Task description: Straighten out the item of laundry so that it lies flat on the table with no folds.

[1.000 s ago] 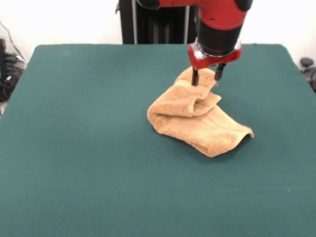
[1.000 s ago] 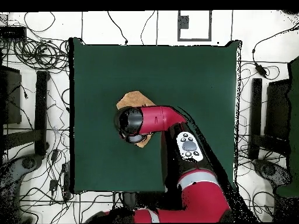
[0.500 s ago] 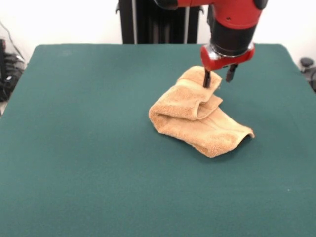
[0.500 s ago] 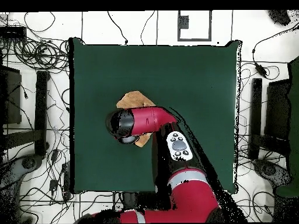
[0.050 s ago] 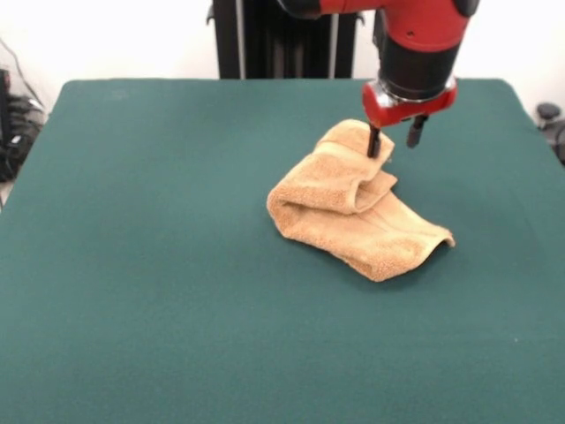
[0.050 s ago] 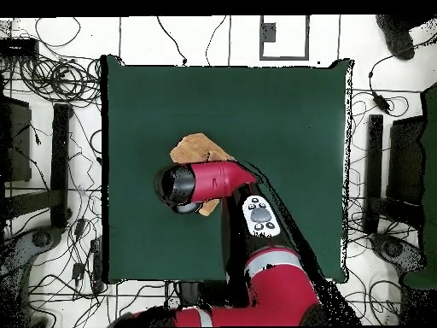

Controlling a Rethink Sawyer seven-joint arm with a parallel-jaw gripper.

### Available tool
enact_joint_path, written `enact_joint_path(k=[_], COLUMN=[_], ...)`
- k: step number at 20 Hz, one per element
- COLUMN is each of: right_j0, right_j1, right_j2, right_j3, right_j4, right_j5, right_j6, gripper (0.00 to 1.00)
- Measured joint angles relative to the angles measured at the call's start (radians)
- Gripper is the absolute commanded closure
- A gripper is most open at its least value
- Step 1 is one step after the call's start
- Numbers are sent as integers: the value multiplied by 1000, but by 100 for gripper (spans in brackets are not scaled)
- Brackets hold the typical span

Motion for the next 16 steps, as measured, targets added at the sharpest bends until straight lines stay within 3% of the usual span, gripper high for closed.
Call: enact_joint_path(k=[16], right_j0=[103], right_j1=[75], right_j2=[-50], right_j3=[-24], right_j4=[-1], right_j5=[-6], right_j6=[0], gripper=[0])
